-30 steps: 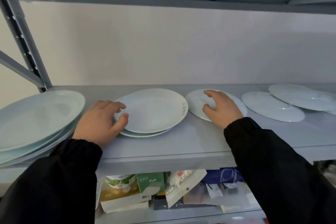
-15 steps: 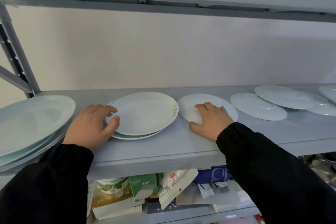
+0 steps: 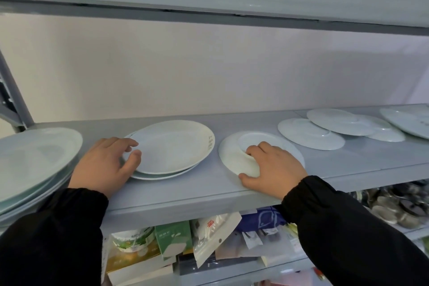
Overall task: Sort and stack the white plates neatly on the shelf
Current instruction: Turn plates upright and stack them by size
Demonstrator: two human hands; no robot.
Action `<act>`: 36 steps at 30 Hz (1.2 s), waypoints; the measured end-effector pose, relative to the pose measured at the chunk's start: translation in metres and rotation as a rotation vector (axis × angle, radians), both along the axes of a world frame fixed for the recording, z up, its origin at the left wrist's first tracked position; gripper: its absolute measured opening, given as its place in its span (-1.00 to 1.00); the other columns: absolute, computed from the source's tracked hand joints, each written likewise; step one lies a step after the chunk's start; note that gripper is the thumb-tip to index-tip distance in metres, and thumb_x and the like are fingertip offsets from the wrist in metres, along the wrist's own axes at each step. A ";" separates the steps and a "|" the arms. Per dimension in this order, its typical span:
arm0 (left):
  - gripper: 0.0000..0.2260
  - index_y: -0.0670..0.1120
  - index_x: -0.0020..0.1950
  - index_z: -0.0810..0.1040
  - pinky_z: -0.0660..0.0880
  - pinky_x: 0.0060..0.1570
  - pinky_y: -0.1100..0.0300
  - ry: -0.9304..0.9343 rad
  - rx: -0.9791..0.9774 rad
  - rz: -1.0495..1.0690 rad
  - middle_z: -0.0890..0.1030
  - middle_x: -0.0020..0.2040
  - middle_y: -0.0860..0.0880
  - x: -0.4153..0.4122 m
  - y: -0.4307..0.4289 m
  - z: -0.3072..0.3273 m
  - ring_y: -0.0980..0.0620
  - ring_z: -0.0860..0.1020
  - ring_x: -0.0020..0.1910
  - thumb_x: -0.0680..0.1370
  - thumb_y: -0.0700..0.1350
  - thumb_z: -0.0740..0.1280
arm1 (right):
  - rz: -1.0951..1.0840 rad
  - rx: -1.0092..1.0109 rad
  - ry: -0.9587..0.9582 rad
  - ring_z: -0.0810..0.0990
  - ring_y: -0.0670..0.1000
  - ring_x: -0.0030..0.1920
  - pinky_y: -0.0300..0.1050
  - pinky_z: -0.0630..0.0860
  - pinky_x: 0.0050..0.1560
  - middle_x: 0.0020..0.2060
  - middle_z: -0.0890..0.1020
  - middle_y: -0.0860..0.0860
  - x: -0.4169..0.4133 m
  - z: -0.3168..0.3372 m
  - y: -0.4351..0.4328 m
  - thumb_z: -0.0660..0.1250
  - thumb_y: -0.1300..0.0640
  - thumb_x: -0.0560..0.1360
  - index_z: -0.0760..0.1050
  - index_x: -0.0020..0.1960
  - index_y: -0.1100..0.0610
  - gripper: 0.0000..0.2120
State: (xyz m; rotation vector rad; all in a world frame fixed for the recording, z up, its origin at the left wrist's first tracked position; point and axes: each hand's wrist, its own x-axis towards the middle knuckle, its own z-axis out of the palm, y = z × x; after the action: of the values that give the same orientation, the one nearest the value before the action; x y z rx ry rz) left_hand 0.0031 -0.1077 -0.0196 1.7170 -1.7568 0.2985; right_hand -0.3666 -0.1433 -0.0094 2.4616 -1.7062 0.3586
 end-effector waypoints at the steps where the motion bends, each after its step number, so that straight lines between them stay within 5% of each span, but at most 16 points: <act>1: -0.55 0.04 0.13 0.59 0.36 -0.01 0.12 -0.004 -0.001 -0.001 0.55 -0.04 0.11 0.000 0.000 0.000 0.00 0.46 0.07 0.49 0.22 0.07 | 0.004 -0.007 -0.001 0.51 0.01 0.05 -0.04 0.46 0.08 0.10 0.49 -0.10 -0.001 0.000 0.005 0.12 -0.38 0.36 0.35 0.34 -0.07 -0.35; 11: -0.55 0.04 0.15 0.57 0.38 -0.03 0.10 -0.015 0.006 -0.007 0.58 -0.02 0.09 -0.001 -0.001 0.000 0.00 0.47 0.07 0.49 0.22 0.06 | 0.033 -0.056 0.059 0.52 0.03 0.06 -0.01 0.43 0.15 0.08 0.51 -0.08 -0.012 -0.006 0.044 0.17 -0.49 0.26 0.41 0.31 -0.03 -0.22; 22: -0.55 0.04 0.15 0.58 0.37 -0.03 0.12 0.023 -0.004 0.001 0.56 -0.04 0.11 0.000 -0.001 -0.001 0.04 0.43 0.05 0.50 0.23 0.06 | 0.096 -0.027 0.066 0.45 0.02 0.28 -0.14 0.33 0.27 0.43 0.33 -0.16 -0.017 0.022 0.061 0.23 -0.02 0.52 0.17 0.53 -0.11 -0.40; 25: -0.56 0.04 0.15 0.58 0.37 -0.02 0.12 0.033 -0.004 0.003 0.56 -0.04 0.12 -0.001 0.000 0.000 0.04 0.44 0.04 0.50 0.22 0.06 | 0.156 -0.348 -0.136 0.62 0.07 0.09 -0.14 0.52 0.04 0.25 0.59 -0.03 -0.025 0.023 0.050 0.23 0.18 0.45 0.48 0.38 0.02 -0.51; 27: -0.56 0.04 0.17 0.57 0.39 -0.03 0.12 0.034 -0.008 0.005 0.55 -0.04 0.12 -0.001 0.002 0.000 0.05 0.44 0.04 0.51 0.22 0.07 | 0.199 -0.499 -0.299 0.60 0.02 0.09 -0.24 0.48 0.11 0.19 0.63 0.03 -0.031 0.026 0.042 0.13 0.22 0.47 0.52 0.34 0.12 -0.53; 30: -0.57 0.04 0.18 0.56 0.37 -0.03 0.13 0.037 -0.018 0.014 0.54 -0.02 0.12 -0.002 0.003 -0.001 0.06 0.43 0.05 0.52 0.22 0.07 | 0.177 -0.540 -0.631 0.55 -0.08 0.15 -0.35 0.40 0.22 0.18 0.62 -0.03 -0.027 0.036 0.037 0.14 0.24 0.59 0.51 0.36 0.10 -0.62; 34: -0.54 0.00 0.21 0.56 0.38 0.03 0.13 0.037 -0.033 0.020 0.58 0.07 0.07 -0.001 0.004 -0.001 0.02 0.45 0.11 0.52 0.21 0.07 | 0.064 -0.444 -1.174 0.56 -0.25 0.13 -0.22 0.51 0.15 0.08 0.64 -0.25 0.003 0.052 0.033 0.20 0.13 0.64 0.52 0.26 -0.19 -0.70; 36: -0.53 -0.02 0.23 0.55 0.37 0.05 0.13 0.026 -0.047 0.023 0.58 0.10 0.04 -0.001 0.004 0.000 0.00 0.45 0.13 0.53 0.20 0.06 | 0.086 -0.298 -1.520 0.62 -0.14 0.11 -0.09 0.56 0.12 0.04 0.67 -0.20 0.021 0.059 0.024 0.24 0.15 0.62 0.58 0.15 -0.19 -0.72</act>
State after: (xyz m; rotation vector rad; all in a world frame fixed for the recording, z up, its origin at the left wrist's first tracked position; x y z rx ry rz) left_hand 0.0019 -0.1033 -0.0199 1.7020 -1.6992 0.3237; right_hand -0.3454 -0.1192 0.0492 1.9150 -1.4847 2.6917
